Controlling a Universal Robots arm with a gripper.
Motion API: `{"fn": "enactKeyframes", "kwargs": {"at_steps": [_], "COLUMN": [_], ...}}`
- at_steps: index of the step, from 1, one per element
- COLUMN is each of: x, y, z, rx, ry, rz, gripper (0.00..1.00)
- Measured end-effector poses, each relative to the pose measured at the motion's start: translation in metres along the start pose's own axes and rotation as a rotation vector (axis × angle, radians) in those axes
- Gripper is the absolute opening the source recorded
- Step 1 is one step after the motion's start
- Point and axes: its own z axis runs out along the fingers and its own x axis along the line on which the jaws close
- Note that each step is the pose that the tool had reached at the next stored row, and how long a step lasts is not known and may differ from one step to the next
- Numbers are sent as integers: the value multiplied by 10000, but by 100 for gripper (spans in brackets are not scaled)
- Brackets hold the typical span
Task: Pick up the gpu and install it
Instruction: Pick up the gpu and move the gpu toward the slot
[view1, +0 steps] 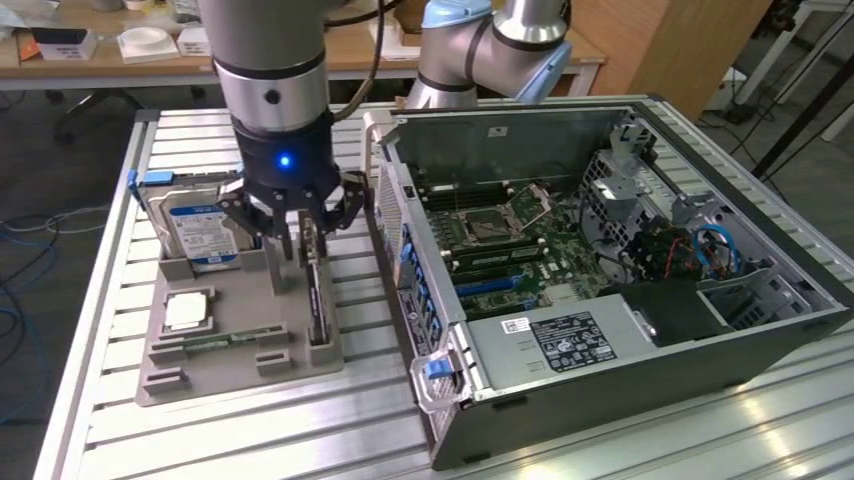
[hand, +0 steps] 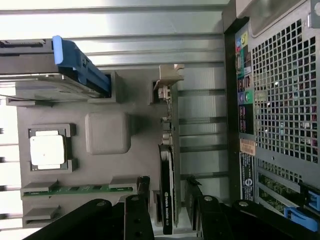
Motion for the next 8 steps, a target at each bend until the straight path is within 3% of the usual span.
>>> {"fn": "enactKeyframes", "kwargs": {"at_steps": [8], "x": [-16], "y": [-157], "z": [142], "rx": [-4], "ry": [5], "rz": [0], "gripper": [42]}}
